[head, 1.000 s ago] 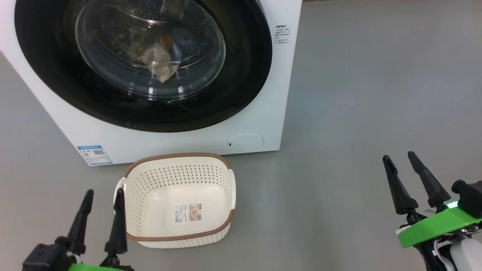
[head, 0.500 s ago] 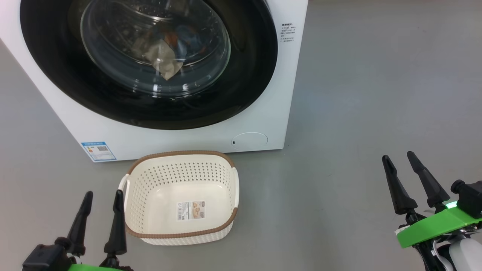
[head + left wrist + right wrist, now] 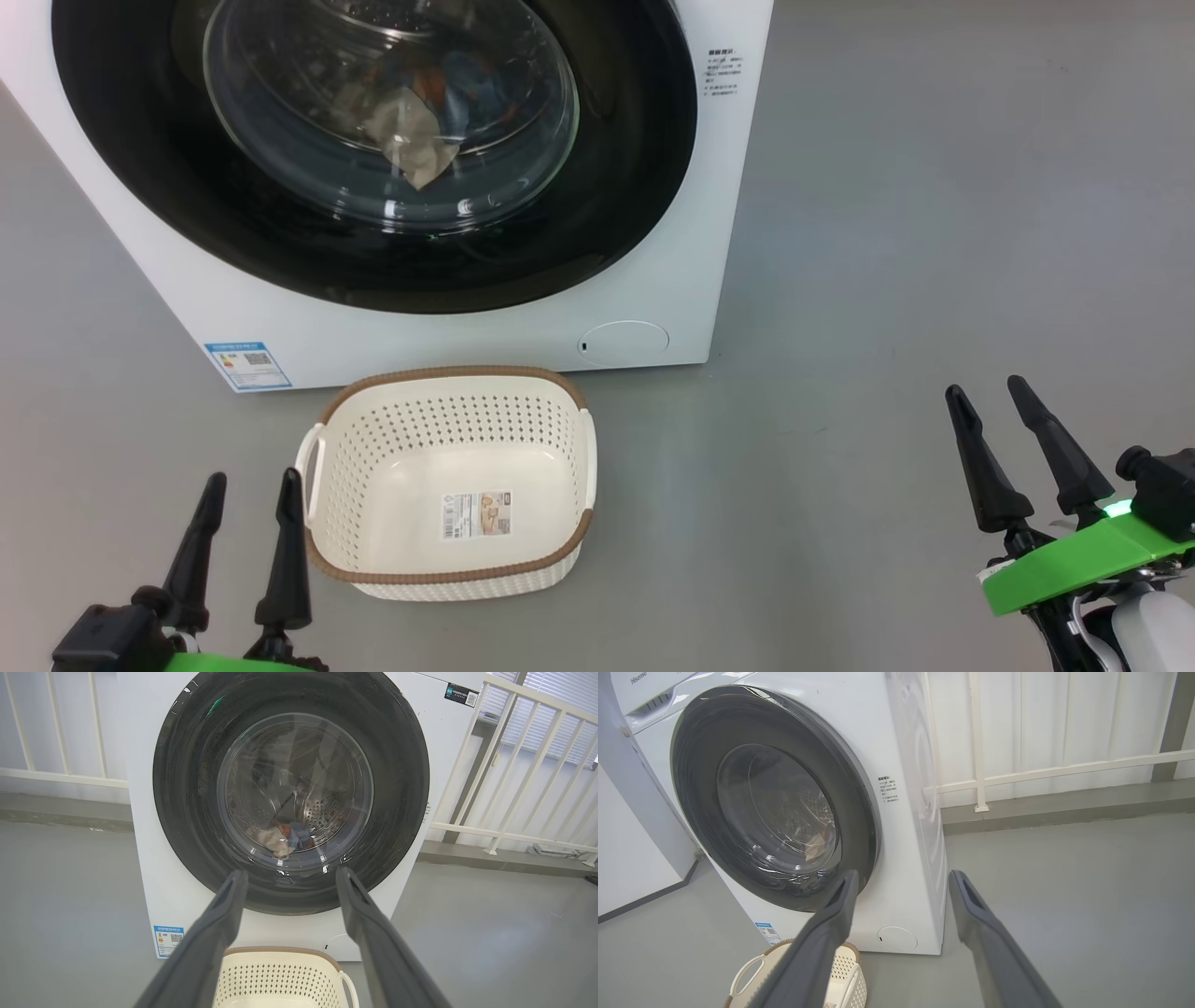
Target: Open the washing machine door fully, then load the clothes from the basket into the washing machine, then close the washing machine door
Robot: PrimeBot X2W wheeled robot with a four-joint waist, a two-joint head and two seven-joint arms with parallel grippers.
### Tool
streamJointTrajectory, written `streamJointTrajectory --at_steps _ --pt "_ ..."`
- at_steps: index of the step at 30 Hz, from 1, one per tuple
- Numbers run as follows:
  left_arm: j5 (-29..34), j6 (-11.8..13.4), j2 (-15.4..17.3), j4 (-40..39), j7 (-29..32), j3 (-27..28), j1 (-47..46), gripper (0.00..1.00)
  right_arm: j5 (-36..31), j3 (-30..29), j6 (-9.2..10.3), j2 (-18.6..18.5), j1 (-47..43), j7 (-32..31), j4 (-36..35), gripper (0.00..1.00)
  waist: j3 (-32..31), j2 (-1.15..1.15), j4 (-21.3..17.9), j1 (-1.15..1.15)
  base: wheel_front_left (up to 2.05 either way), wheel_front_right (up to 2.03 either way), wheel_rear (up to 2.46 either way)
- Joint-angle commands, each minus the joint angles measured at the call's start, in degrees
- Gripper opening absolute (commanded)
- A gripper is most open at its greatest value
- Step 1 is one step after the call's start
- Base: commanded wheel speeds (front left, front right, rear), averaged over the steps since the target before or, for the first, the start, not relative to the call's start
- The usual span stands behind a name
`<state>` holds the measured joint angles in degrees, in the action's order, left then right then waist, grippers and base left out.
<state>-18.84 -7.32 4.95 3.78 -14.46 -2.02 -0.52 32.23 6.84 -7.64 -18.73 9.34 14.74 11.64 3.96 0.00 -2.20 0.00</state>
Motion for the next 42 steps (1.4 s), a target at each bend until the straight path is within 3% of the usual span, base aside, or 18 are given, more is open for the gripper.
streamJointTrajectory --at_steps 1,9,10,15,21,26,42 --pt "0.3 -0.2 0.5 -1.3 -0.5 2.0 -2.1 1.00 -0.4 1.3 0.15 -1.0 0.3 0.3 -1.4 1.00 -0.1 0.00 0.0 0.00 0.00 0.00 0.00" --pt "-1.0 -0.2 0.3 -1.4 -0.5 1.8 -2.1 1.00 -0.3 1.5 0.15 -1.0 0.4 0.3 -1.2 1.00 0.0 0.00 0.0 0.00 0.00 0.00 0.00" --pt "-1.2 -0.2 0.3 -1.3 -0.5 1.7 -2.1 0.00 -0.3 1.5 0.15 -1.0 0.4 0.3 -1.2 0.00 0.0 0.00 0.0 0.00 0.00 0.00 0.00" --pt "-1.3 0.0 -1.2 2.8 0.3 -0.3 1.3 0.00 0.3 0.3 0.00 2.1 -1.2 -0.1 2.9 0.00 0.0 0.00 0.0 0.00 0.00 0.00 0.00" --pt "-4.9 0.1 -1.1 2.9 1.1 -0.1 1.1 0.00 3.2 -0.3 0.01 2.7 -1.4 -1.0 2.7 0.00 -0.3 0.00 0.1 0.10 0.00 0.00 0.00" --pt "-7.9 0.1 -1.0 3.2 1.8 0.1 0.8 0.00 5.7 -0.7 0.01 3.2 -1.4 -1.8 2.8 0.00 -0.4 0.00 0.2 0.01 0.00 0.00 0.00" --pt "-17.0 0.0 -0.8 4.3 4.0 0.7 -0.2 0.00 13.1 -2.2 0.03 4.7 -1.5 -4.1 2.8 0.00 -0.9 0.00 0.5 0.00 0.00 0.00 0.00"
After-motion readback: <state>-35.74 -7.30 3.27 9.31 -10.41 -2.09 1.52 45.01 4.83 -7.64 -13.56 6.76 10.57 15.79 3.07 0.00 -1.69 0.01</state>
